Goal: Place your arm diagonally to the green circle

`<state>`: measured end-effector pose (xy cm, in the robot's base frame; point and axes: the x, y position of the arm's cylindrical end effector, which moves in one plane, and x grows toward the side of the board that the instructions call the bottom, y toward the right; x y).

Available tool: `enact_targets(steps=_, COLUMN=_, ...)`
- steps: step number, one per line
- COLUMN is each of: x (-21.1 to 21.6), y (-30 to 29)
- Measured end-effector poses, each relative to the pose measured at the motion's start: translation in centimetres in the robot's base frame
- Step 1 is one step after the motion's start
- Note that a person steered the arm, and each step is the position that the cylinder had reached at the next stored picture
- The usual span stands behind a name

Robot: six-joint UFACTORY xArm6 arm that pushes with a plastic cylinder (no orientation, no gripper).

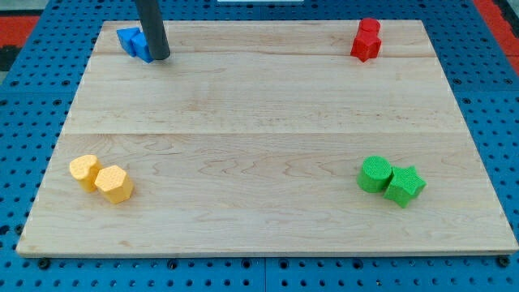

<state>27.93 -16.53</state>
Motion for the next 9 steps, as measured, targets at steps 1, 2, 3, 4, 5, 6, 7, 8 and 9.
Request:
enact_targets(steps=1, x=0.0, y=0.0)
enact_targets(steps=2, x=0.0, y=0.0)
enact_targets(steps=3, x=0.2, y=0.2)
enact_targets(steps=4, x=1.6, y=2.7)
enact_targets(steps=5, x=2.8, y=3.3)
enact_targets(steps=6, x=2.8, y=4.4)
enact_targets(steps=7, x=2.8, y=5.7)
enact_targets(steps=8, x=2.8, y=6.7)
enact_targets(steps=9, x=2.8, y=7.8)
